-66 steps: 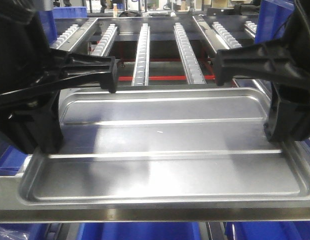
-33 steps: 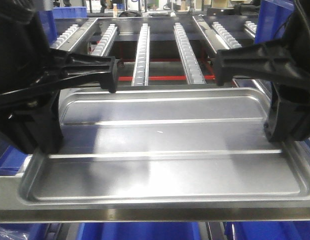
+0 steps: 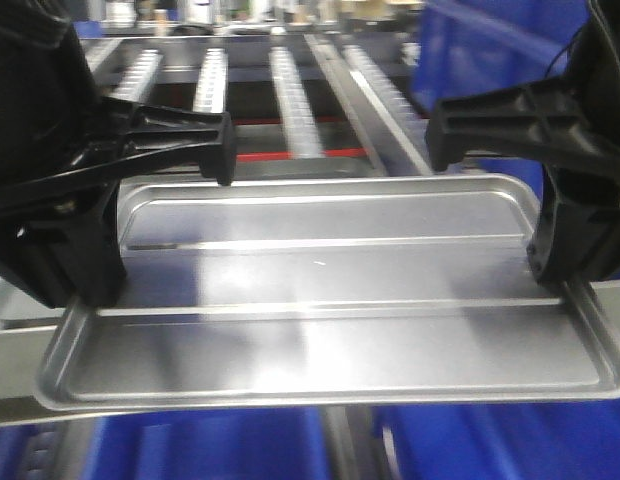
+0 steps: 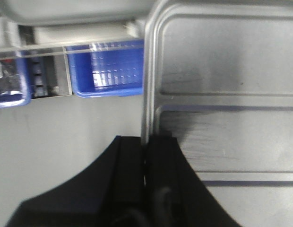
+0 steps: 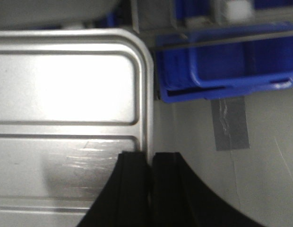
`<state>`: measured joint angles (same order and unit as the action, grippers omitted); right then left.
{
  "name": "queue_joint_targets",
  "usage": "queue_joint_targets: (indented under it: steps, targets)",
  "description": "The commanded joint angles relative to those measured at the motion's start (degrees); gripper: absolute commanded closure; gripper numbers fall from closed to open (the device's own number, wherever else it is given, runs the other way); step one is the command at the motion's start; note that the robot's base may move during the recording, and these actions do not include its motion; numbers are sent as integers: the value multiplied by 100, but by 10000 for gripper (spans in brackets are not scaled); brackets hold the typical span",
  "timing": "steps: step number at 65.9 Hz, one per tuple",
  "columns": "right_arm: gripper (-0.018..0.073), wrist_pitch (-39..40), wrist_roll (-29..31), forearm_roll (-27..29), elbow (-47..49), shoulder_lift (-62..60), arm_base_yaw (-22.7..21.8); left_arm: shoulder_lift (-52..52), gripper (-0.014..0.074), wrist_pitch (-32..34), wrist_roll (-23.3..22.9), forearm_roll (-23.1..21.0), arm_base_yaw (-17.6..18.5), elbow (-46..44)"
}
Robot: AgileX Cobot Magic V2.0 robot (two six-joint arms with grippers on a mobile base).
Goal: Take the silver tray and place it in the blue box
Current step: 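Hold the tray level in both grippers while the base drives to the crate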
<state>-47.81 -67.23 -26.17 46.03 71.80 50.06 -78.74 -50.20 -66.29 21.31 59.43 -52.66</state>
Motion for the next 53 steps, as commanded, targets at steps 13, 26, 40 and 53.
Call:
queue_joint_targets:
  steps: [13, 26, 40, 53]
  targets:
    - [501, 370, -1, -224, 163, -157, 35, 182, 700, 263, 52, 47, 55, -158]
    - [501, 365, -1, -224, 163, -157, 35, 182, 700, 263, 52, 47, 55, -158]
    - [501, 354, -1, -224, 163, -157, 35, 182, 700, 263, 52, 47, 55, -158]
    - [501, 354, -1, -224, 163, -157, 35, 182, 700, 263, 52, 47, 55, -158]
